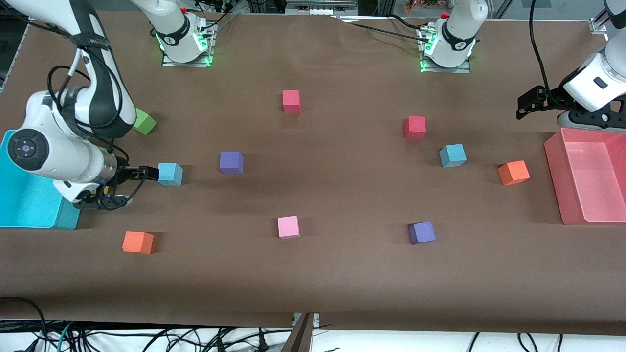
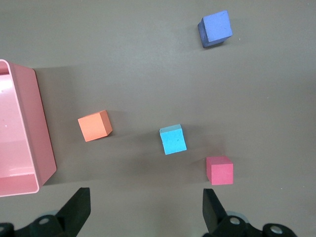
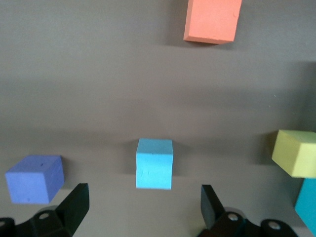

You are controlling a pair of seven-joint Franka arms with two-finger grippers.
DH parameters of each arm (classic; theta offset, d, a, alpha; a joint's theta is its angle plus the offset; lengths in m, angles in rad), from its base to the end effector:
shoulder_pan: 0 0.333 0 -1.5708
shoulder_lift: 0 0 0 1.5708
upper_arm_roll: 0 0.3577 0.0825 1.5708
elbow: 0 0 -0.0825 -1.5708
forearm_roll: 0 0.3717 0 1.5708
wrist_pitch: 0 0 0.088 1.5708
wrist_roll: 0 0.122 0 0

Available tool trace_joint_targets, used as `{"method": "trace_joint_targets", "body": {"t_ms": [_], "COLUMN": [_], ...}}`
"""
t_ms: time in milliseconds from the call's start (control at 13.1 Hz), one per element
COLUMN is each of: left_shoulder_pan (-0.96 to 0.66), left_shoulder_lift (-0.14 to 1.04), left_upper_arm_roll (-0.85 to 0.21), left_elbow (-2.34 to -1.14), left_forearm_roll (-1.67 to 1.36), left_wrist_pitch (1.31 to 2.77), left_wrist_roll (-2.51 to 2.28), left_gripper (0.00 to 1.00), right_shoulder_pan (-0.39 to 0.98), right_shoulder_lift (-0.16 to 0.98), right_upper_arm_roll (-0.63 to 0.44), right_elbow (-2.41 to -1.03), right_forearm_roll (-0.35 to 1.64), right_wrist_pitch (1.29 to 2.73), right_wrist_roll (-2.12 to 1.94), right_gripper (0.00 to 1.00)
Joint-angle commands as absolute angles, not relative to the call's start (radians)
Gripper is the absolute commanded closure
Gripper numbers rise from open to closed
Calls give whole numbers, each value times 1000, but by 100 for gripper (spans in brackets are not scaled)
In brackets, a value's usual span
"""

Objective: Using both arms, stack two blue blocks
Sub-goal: 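Reach the right gripper down to the light blue cube beside the cyan bin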

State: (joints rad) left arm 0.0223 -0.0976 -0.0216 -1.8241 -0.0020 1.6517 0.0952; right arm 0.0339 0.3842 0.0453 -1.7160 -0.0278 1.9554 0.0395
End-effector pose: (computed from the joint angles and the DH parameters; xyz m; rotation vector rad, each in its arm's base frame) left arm 0.5059 -0.0004 0.5926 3.1325 -0.1475 -0.1172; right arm 0.6409 0.0456 0.3840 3.1163 0.0778 -0.2242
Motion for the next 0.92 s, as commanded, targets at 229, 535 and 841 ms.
{"method": "trace_joint_targets", "body": {"t_ms": [229, 535, 841], "left_shoulder_pan": [31, 31, 31], "left_shoulder_lift": [-94, -91, -86], "left_upper_arm_roll": [-29, -29, -29], "left_elbow": [-1818, -1819, -1824], "left_forearm_roll": [-18, -18, -18], "left_wrist_pitch": [1646, 1651, 1652], "left_wrist_roll": [91, 92, 92], "left_gripper": [0, 0, 0], "right_shoulder_pan": [35, 35, 35], "right_shoulder_lift": [374, 377, 393], "right_upper_arm_roll": [43, 43, 41], "right_elbow": [-1919, -1979, -2043], "right_forearm_roll": [-12, -12, -26], "right_wrist_pitch": [2204, 2244, 2313], "right_wrist_roll": [130, 207, 195], "right_gripper": [0, 0, 0]}}
